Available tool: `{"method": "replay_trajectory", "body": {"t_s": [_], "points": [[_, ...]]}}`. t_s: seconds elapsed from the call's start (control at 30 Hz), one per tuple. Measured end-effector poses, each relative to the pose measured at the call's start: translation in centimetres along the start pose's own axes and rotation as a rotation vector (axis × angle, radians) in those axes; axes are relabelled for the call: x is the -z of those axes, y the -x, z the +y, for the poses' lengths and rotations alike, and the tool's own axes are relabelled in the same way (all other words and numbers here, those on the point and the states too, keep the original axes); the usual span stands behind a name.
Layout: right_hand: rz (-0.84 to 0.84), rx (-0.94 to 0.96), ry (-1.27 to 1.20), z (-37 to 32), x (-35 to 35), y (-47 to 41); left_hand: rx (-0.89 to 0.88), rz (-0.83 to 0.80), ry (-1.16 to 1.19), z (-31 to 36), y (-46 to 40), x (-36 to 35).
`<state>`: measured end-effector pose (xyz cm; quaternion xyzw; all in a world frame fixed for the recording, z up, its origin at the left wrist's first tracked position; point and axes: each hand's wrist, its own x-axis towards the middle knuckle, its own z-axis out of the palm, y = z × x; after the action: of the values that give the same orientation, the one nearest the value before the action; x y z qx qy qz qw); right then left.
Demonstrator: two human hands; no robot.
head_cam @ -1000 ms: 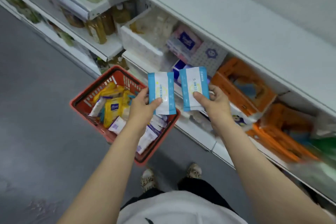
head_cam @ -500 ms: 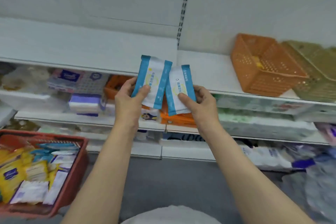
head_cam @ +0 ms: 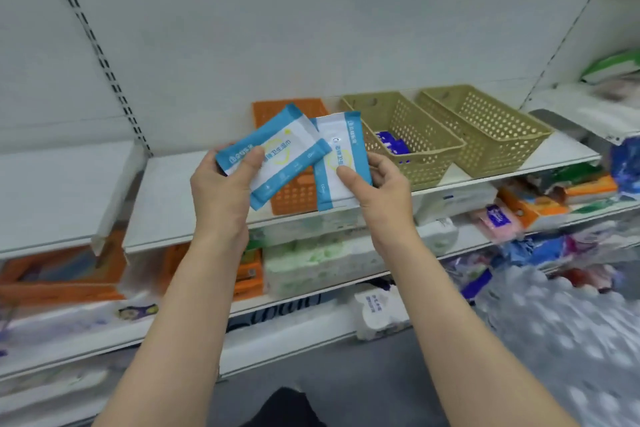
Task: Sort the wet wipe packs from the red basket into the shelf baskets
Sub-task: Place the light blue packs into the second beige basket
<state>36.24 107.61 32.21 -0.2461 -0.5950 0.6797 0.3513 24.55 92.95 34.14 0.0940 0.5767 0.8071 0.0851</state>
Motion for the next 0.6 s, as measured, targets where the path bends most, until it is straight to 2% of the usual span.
{"method": "replay_trajectory", "body": {"t_s": [0.33, 0.6], "points": [[0.206, 0.044, 0.102, -4.6, 11.0, -16.6, 0.036, -0.101, 0.049, -4.4, -8.7, -16.5], [0.202, 0.025, 0.185, -7.1, 18.2, -27.4, 0.041, -0.168, -0.013, -7.3, -12.7, -27.2]]}}
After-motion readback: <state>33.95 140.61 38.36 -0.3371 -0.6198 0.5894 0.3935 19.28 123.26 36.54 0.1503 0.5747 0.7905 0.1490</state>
